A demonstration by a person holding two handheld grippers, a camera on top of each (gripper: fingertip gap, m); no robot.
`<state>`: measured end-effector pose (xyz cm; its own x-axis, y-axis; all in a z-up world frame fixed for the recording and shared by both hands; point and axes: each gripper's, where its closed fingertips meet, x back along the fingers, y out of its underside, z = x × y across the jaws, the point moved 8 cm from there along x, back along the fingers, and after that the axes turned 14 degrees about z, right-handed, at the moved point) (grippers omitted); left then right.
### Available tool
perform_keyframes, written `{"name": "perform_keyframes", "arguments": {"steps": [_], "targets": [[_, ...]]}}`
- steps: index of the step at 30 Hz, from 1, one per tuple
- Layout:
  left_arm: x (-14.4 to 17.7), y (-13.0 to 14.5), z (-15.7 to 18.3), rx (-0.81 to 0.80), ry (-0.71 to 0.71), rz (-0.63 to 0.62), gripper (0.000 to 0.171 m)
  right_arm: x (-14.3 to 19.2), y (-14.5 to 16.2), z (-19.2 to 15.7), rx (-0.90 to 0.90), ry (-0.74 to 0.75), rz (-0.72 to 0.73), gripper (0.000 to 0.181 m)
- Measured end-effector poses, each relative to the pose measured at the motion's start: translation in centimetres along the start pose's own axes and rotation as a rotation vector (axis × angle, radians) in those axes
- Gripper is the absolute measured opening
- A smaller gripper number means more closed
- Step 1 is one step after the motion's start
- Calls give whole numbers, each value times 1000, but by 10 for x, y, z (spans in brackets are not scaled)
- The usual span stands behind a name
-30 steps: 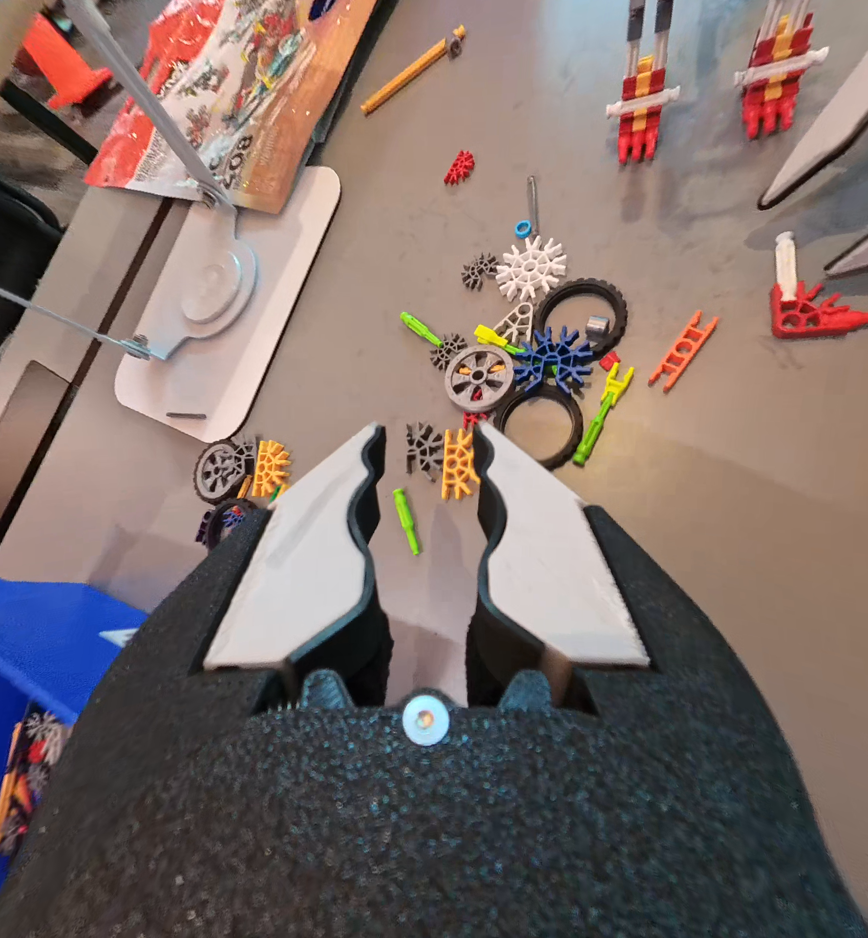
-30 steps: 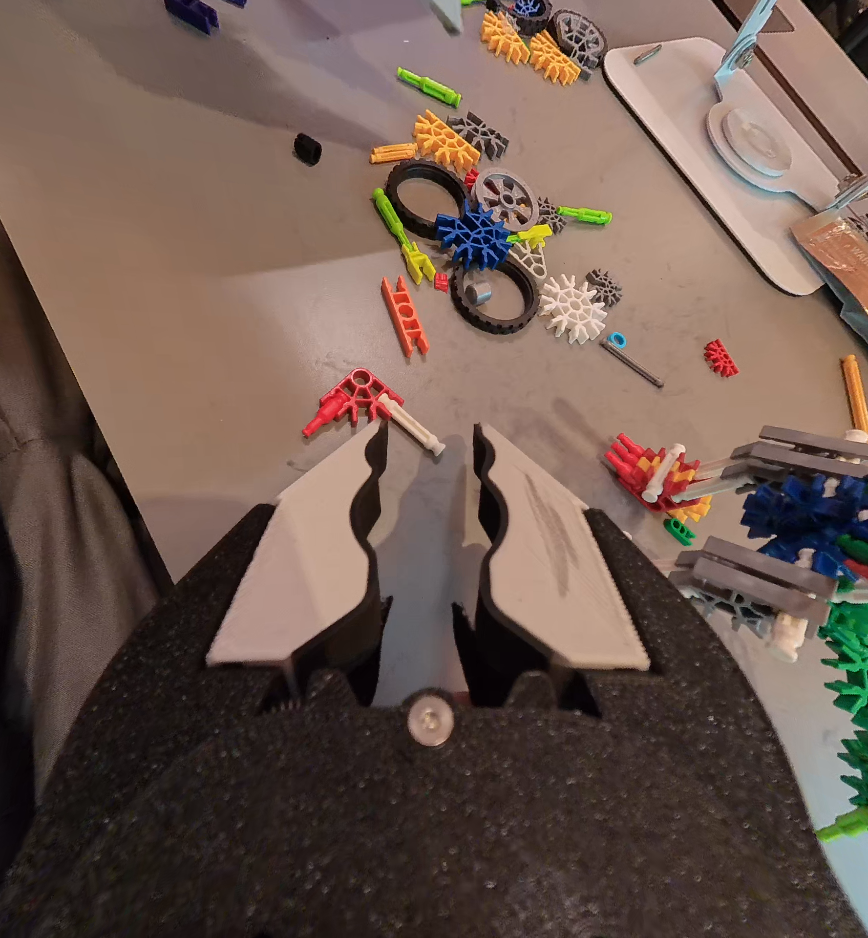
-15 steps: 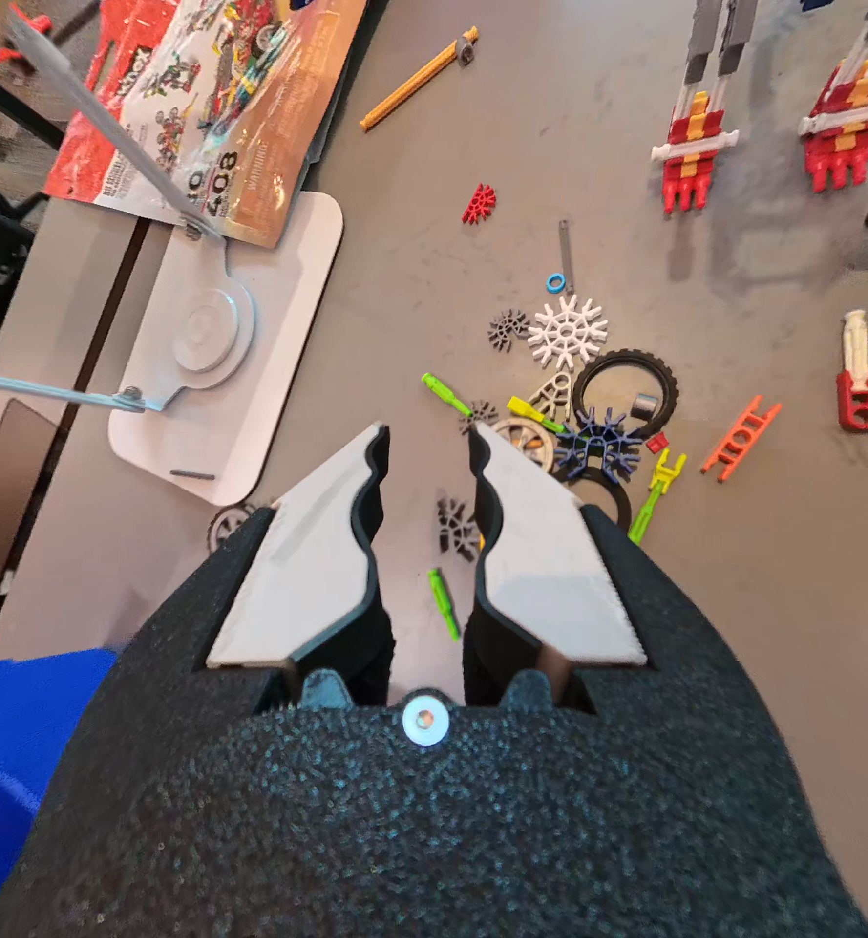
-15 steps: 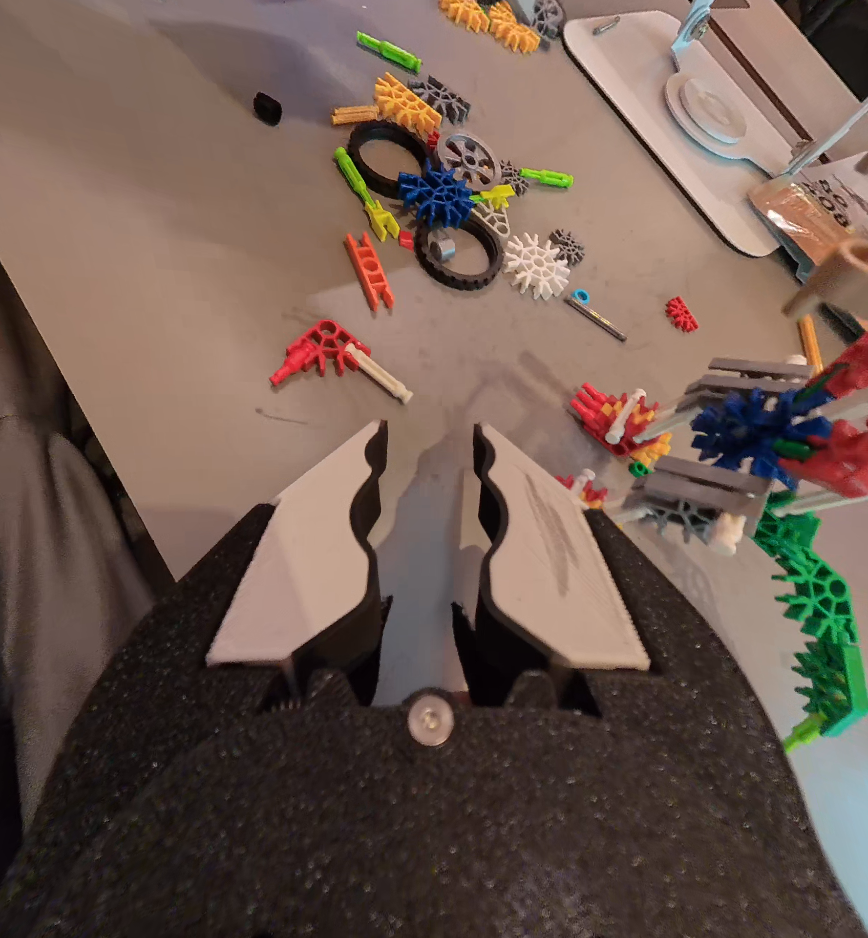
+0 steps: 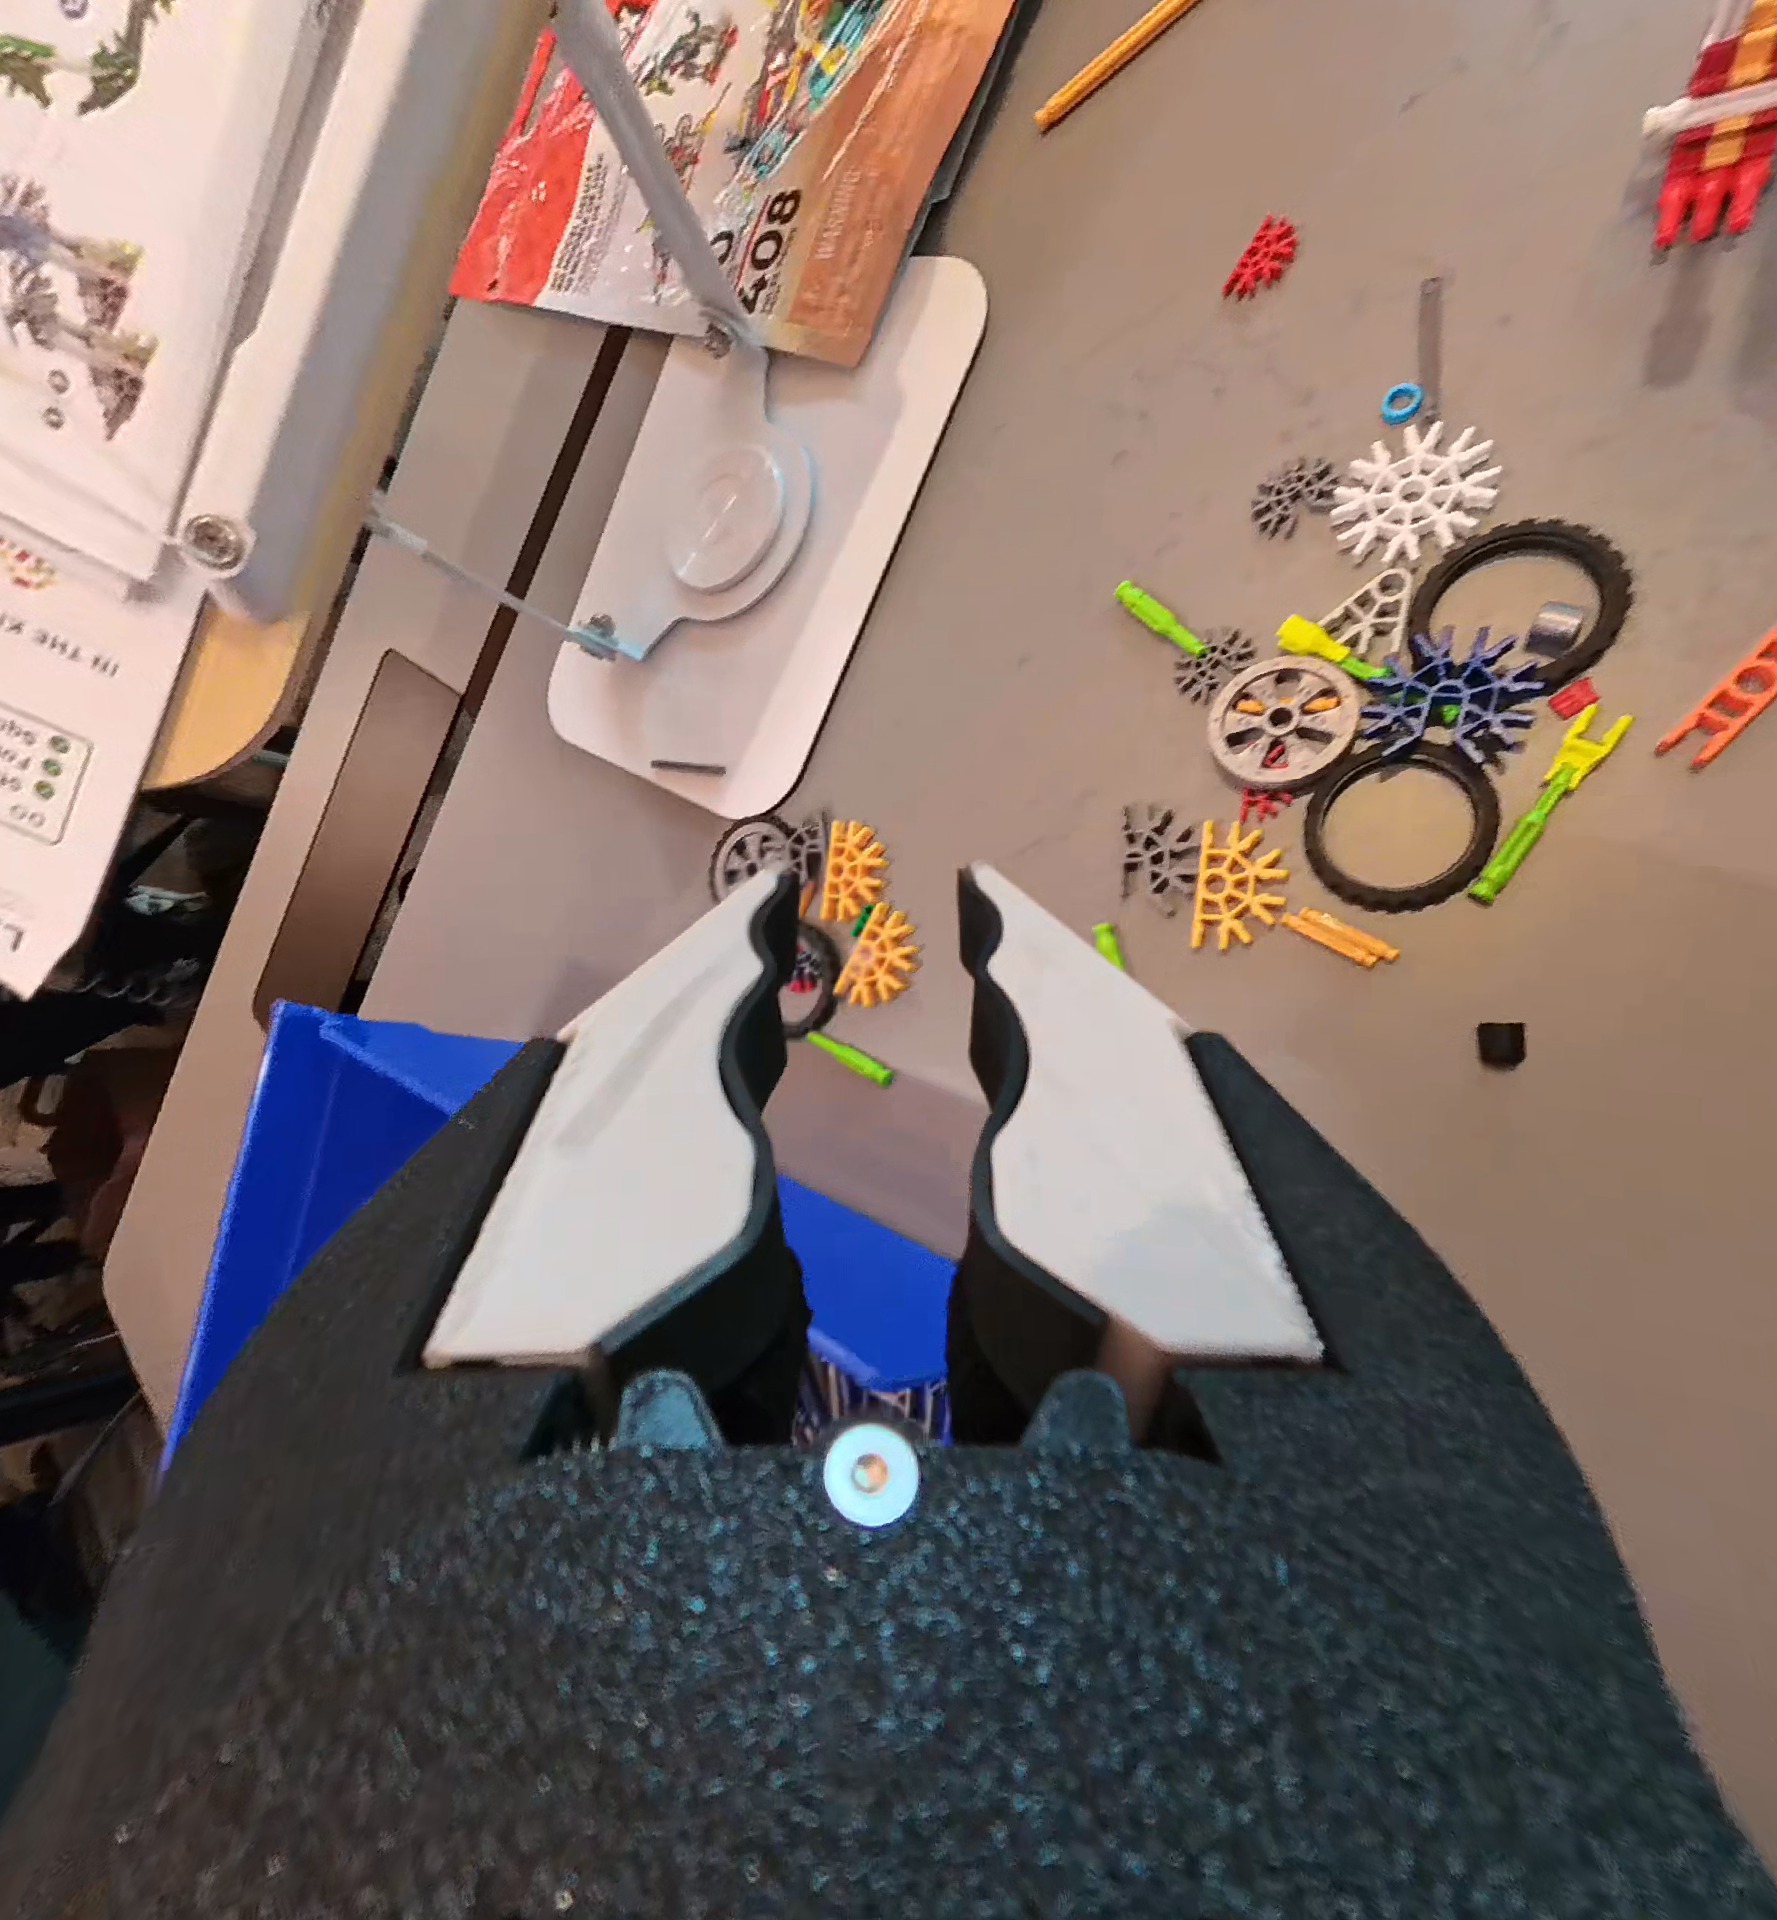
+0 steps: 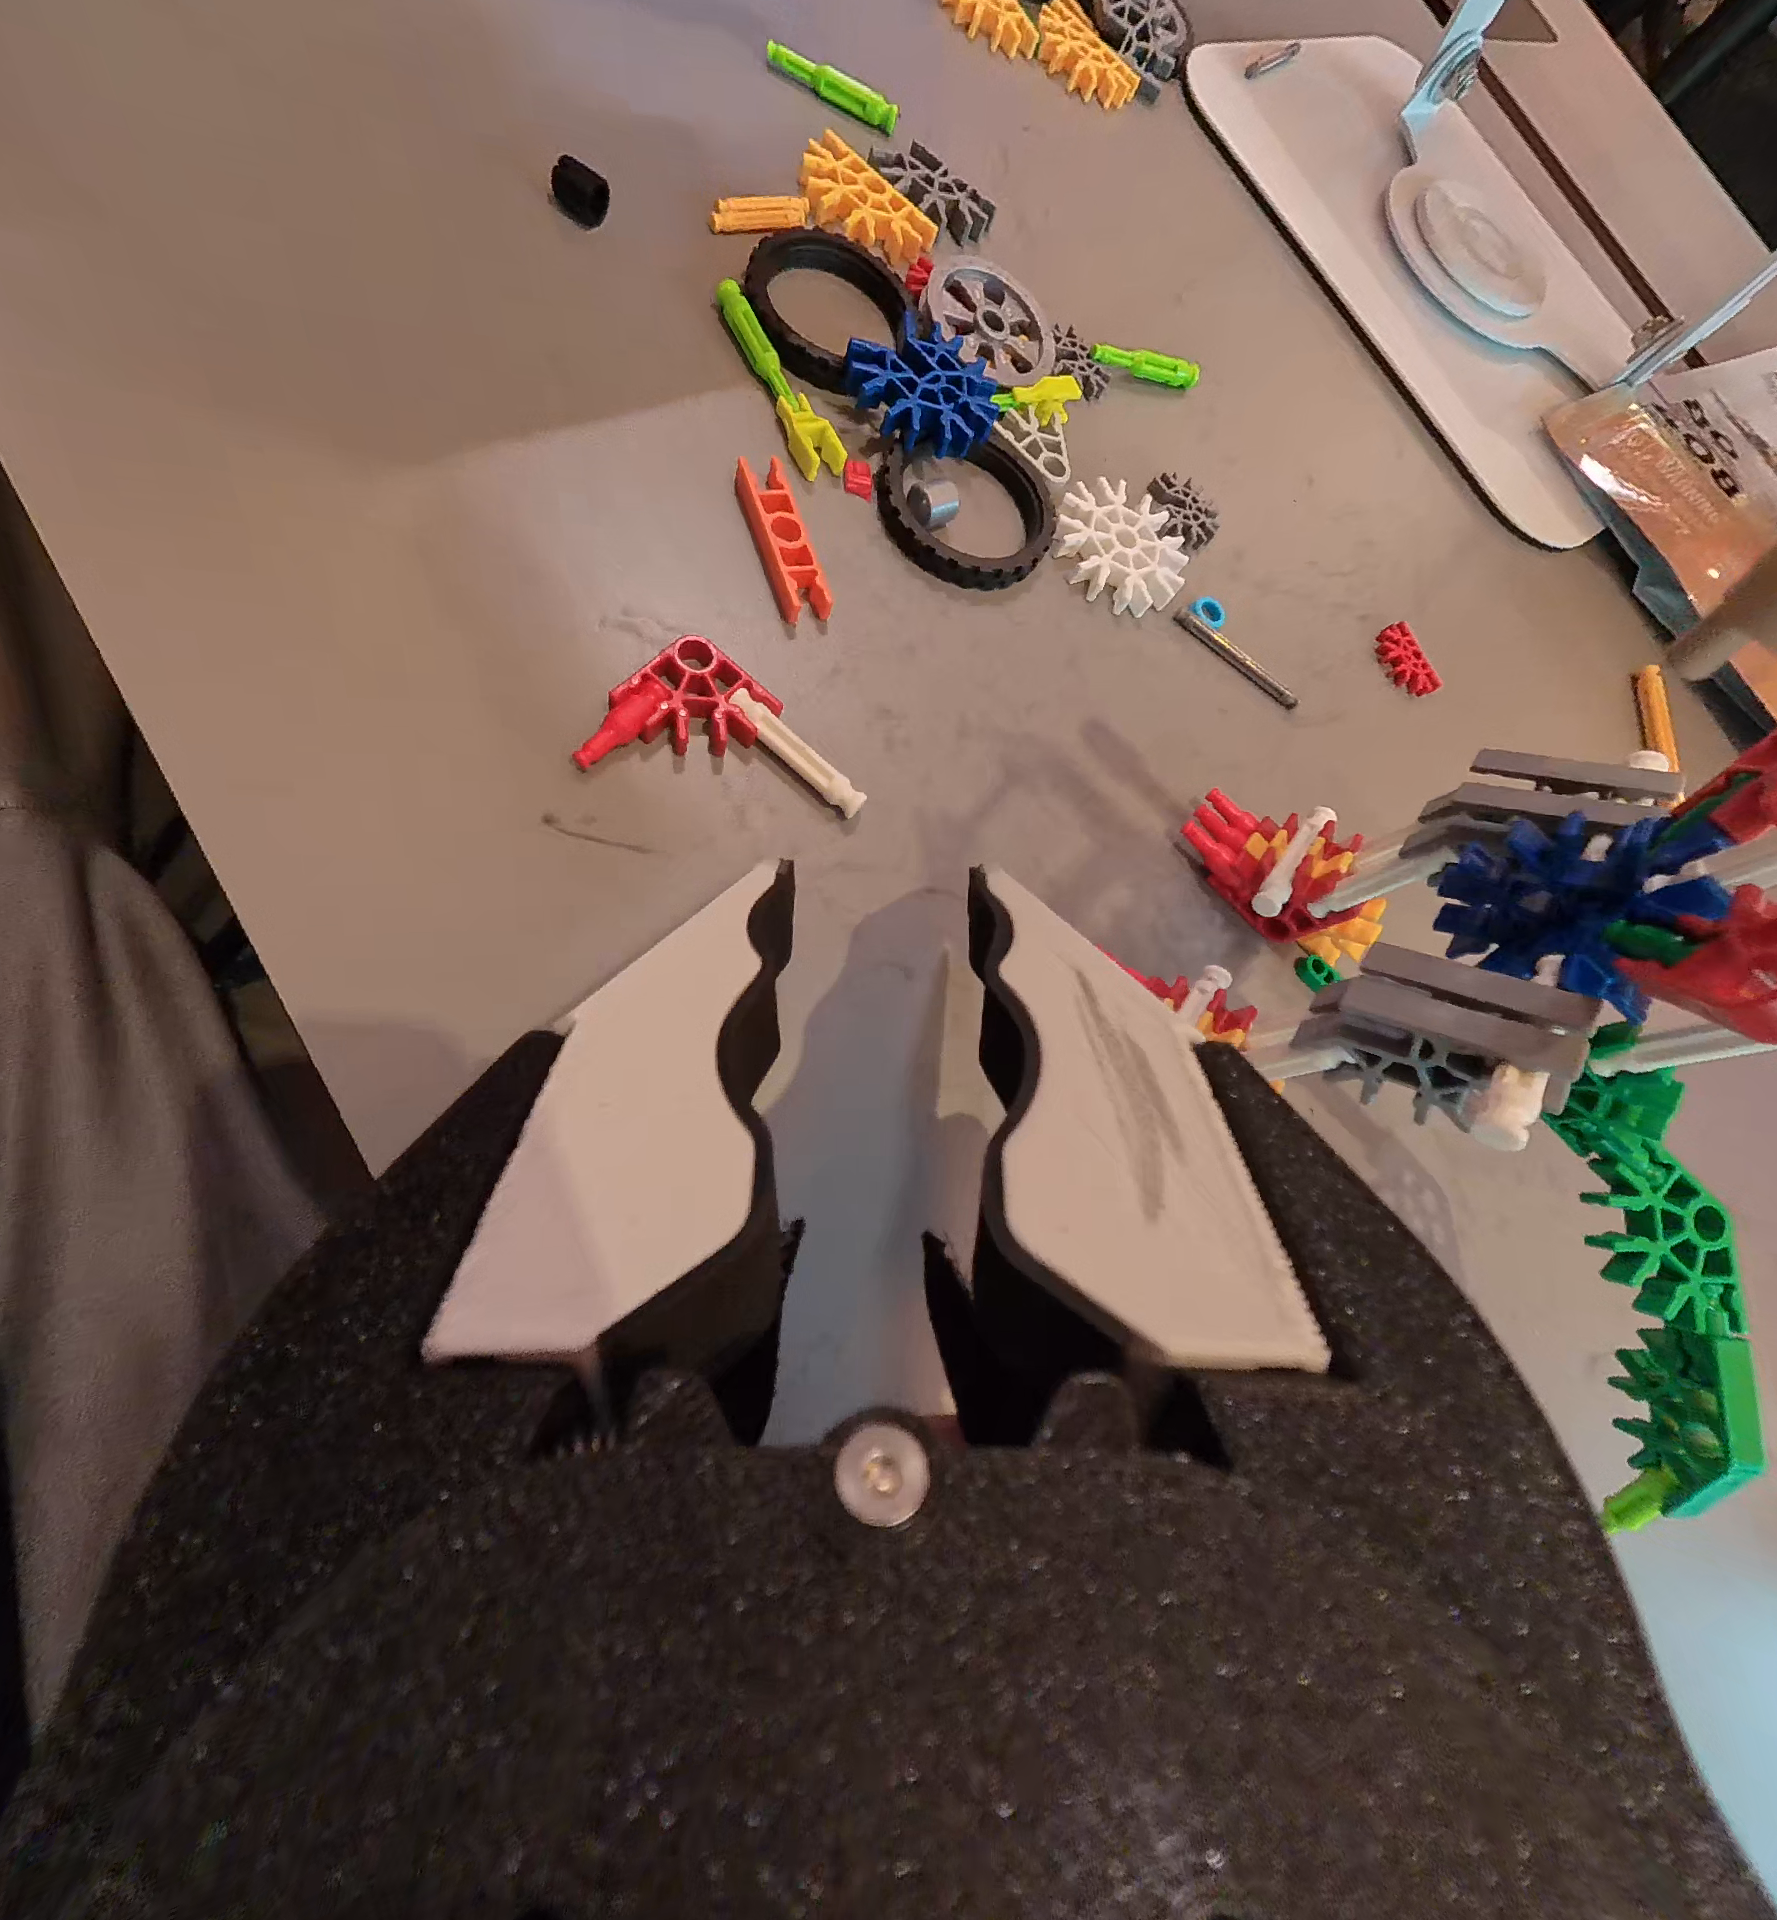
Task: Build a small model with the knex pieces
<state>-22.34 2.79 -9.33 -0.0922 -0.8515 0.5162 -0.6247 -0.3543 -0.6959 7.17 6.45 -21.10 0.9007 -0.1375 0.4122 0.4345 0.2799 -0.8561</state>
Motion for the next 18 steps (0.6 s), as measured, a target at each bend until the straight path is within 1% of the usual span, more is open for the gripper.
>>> {"name": "perform_keyframes", "arguments": {"steps": [6,11,14,18], "targets": [[17,9,-24,-9,-70,-39,28,-1,0,0,-5,-6,-6,32],[22,17,-38,-11,-79,-73,28,-1,1,0,-9,-12,-10,32],[19,18,-34,-40,-43,-91,29,-1,1,0,-11,-14,-11,32],[17,17,-11,-63,74,-80,29,-1,1,0,-9,-13,-16,32]]}}
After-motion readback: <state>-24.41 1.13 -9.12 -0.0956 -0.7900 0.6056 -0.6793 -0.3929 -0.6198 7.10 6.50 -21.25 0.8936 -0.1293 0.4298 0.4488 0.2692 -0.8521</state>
